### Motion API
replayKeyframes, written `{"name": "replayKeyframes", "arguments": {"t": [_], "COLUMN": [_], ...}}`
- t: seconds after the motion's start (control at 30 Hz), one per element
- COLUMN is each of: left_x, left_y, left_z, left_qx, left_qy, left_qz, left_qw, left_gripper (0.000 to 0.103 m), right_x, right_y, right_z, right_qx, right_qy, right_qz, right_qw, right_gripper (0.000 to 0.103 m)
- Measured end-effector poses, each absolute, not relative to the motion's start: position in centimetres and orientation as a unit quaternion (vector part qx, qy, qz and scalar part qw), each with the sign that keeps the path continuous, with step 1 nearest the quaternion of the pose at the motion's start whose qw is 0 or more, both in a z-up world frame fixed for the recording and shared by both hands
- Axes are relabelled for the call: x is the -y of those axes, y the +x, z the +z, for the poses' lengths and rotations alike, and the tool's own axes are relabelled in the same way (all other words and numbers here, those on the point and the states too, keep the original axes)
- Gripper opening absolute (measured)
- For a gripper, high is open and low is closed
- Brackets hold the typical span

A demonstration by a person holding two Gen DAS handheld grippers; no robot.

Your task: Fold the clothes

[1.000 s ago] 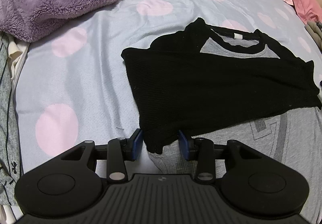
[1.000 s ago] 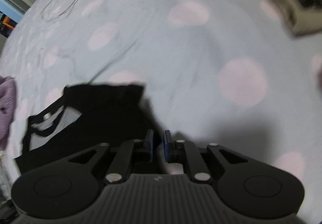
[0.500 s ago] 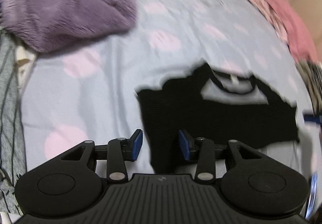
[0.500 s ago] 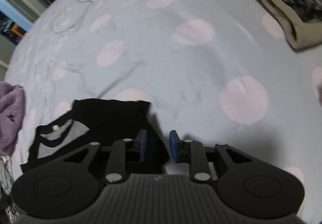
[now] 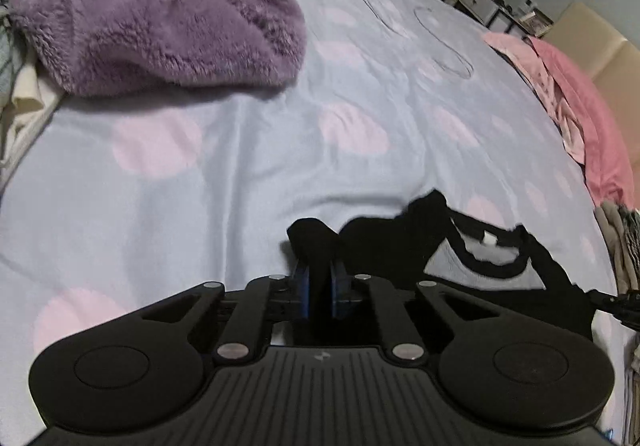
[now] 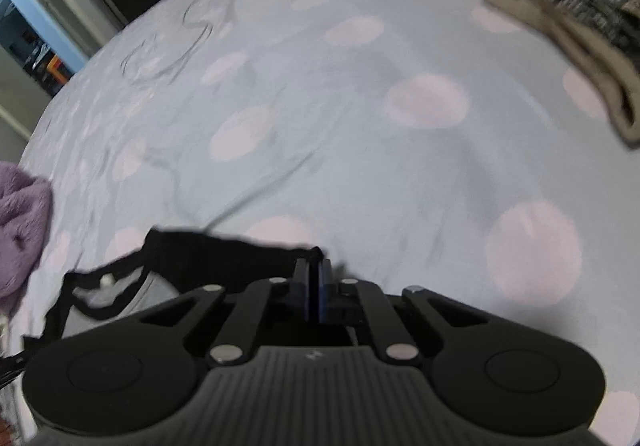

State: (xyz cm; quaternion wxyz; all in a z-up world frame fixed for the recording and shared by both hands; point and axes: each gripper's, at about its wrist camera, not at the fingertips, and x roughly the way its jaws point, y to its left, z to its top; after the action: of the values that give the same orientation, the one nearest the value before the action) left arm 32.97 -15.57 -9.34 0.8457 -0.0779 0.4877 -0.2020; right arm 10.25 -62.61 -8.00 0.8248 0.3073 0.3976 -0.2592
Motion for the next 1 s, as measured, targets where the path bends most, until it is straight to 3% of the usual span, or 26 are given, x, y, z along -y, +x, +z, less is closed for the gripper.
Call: {"name": "replayKeyframes", "arguments": {"t": [0.07, 0.13, 0.23, 0.43, 0.5, 0.73, 1.0], "left_x": [15.8, 15.9, 15.6, 14.9, 14.8, 13.8, 12.0], "left_y": [32.9, 32.8, 32.2, 29.5, 28.1, 22.1, 13.1], "left_z": [-9.5, -9.6, -9.1, -6.7, -6.1, -4.6, -5.0], "left_qx": [-0.492, -0.5, -0.504, -0.485, -0.482, -0.508, -0.563], "left_qy": [-0.07, -0.059, -0.041, 0.007, 0.024, 0.074, 0.108], "left_qz": [-0.196, -0.19, -0.183, -0.189, -0.197, -0.214, -0.241], "left_qw": [0.846, 0.843, 0.843, 0.854, 0.853, 0.831, 0.783], "left_gripper": [0.008, 0.017, 0.027, 0.028, 0.028, 0.028, 0.028], "right_x": [62.9, 63.1, 63.3, 63.6, 62.8, 58.1, 49.3], "right_y": [10.1, 9.9, 9.1, 5.7, 4.4, 0.0, -5.5], "right_z": [-8.2, -8.2, -7.3, -4.8, -4.2, -3.3, -5.3], "right_qx": [-0.398, -0.404, -0.411, -0.427, -0.434, -0.466, -0.562], "right_qy": [0.31, 0.31, 0.298, 0.298, 0.274, 0.196, 0.129], "right_qz": [-0.266, -0.27, -0.276, -0.235, -0.217, -0.135, -0.017], "right_qw": [0.822, 0.817, 0.816, 0.821, 0.83, 0.852, 0.817], "right_gripper": [0.005, 0.01, 0.03, 0.034, 0.042, 0.044, 0.044]}}
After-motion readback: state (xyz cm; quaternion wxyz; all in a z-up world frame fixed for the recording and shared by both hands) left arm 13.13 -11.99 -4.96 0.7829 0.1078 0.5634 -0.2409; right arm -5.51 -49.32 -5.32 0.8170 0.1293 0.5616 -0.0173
